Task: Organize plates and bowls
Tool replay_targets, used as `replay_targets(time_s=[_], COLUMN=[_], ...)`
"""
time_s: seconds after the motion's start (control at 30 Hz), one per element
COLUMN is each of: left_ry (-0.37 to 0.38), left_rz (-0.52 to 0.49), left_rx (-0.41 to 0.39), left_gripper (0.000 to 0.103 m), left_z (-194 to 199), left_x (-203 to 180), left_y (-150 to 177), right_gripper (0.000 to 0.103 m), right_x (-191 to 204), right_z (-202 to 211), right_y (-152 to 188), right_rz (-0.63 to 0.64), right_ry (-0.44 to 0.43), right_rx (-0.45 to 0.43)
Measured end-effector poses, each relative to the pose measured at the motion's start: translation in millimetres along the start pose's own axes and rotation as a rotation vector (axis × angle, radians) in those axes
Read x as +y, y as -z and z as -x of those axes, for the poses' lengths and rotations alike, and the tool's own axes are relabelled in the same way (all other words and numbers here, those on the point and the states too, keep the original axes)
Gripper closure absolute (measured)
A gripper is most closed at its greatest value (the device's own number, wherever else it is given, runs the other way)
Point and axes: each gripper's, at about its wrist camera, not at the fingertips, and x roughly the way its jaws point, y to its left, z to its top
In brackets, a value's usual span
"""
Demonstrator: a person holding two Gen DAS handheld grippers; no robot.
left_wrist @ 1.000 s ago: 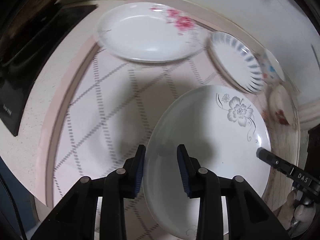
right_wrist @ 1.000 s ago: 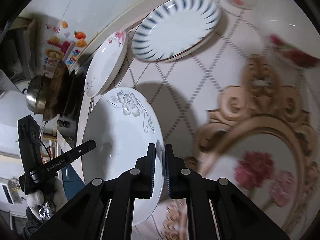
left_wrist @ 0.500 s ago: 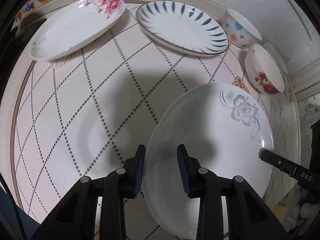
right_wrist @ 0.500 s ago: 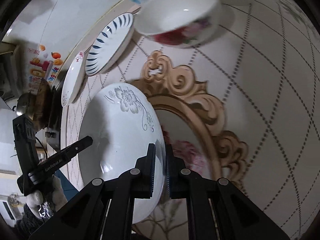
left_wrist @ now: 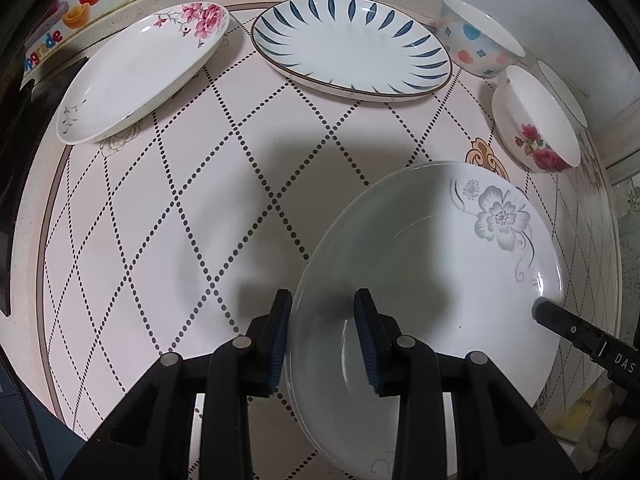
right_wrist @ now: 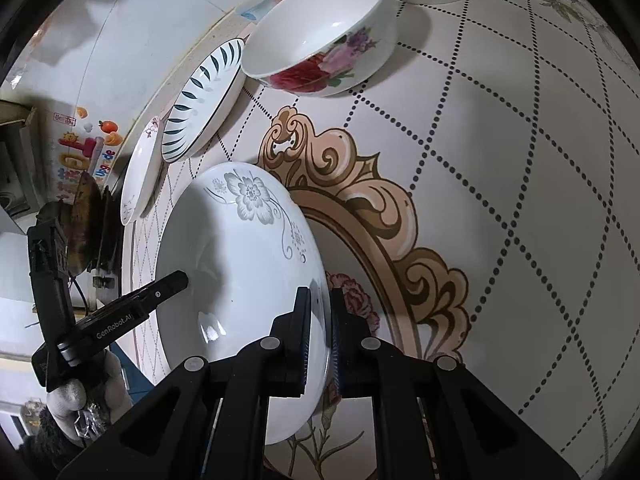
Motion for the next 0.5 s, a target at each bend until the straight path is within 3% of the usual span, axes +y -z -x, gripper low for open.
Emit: replay_targets(time_s=[0.13,0.33,0.43,0.5], left_ry=[0.029,0.100,0.129,0.127], left_rz=[0.013,0.056,0.113,0.168], left_rx=[0.019,-0.082,-0.129,-0.165], left_gripper=[0.074,0.072,0.065,0.059], left_z=[-2,61,82,91], left_x=[-3,34,68,99], left_y=[-13,-30,-50,-64], right_gripper=[0.092,0.089,0.069,0.043], right_x=[-2,8,36,64], right_z=[1,36,60,63], right_y=[2,-4,-16,-32], right_rz=[-0.031,-0.076,-0.092,-0.095], right_ry=[-0.002,0.042,0.021,-0.041], right_rx=[0.020,-0.004,-0.046,-0.066])
